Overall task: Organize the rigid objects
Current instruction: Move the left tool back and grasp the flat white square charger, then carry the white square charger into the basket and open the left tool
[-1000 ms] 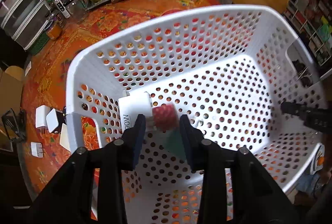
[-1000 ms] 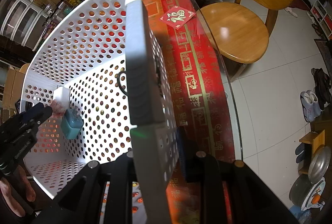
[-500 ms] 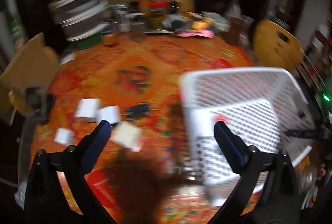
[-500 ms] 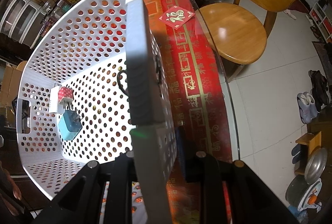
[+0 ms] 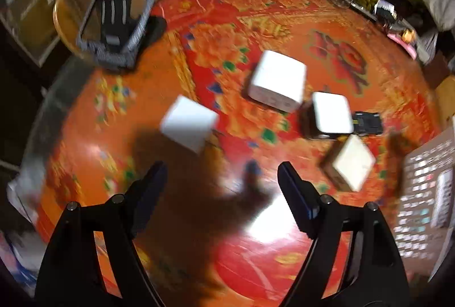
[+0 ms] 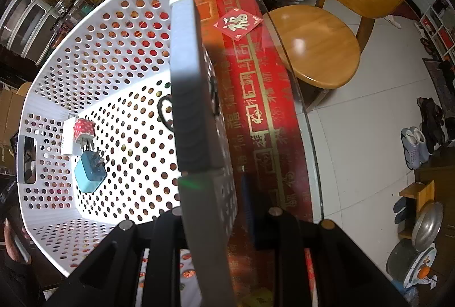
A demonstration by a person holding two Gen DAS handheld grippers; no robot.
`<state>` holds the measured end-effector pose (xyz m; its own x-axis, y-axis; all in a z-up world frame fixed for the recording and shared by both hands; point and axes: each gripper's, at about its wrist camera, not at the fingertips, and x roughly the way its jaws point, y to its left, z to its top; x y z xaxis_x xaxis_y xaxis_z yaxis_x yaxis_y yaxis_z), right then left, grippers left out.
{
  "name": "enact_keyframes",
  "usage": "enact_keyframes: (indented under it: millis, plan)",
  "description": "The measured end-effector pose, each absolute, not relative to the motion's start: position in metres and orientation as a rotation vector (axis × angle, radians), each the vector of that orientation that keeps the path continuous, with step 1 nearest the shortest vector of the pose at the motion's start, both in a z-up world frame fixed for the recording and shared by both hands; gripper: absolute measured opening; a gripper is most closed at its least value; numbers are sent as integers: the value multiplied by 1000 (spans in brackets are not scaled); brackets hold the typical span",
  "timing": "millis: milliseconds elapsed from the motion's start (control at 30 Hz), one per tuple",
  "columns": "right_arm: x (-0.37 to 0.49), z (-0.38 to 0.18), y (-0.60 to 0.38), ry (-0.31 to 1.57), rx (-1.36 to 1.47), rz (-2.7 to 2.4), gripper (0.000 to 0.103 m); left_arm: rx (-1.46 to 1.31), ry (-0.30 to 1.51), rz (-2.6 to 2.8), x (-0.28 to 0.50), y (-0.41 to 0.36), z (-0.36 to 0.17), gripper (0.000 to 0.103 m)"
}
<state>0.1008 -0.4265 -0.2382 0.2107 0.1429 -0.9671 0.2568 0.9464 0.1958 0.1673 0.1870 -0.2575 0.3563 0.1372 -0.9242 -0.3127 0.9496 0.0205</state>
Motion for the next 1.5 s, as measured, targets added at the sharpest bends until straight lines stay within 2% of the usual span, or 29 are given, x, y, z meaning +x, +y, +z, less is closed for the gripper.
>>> enact_keyframes:
  millis: [267,467,633,800,900,967,1200,1500]
  plan:
    - [101,-237,-425,1369,338,-99,21,-169,1238,261,192,202,-289,77]
    - [102,-237,-425,1374,330,-103,21,-184,1251,289,206,212,-296,72]
    - [103,-237,-423,1378,323,-108,21,-202,1265,302,213,224,-302,63]
    - [104,-236,-421,1383,317,-113,21,-202,1261,303,220,225,-305,63]
    - [104,-236,-420,1384,317,-115,21,-221,1257,302,222,229,-306,62]
    - [104,-236,-420,1384,315,-115,21,-222,1250,315,223,231,-305,55]
    - [104,-236,-421,1381,318,-113,21,-173,1239,302,217,220,-300,55]
    - [104,-236,-420,1378,313,-109,21,-110,1161,310,189,200,-263,55]
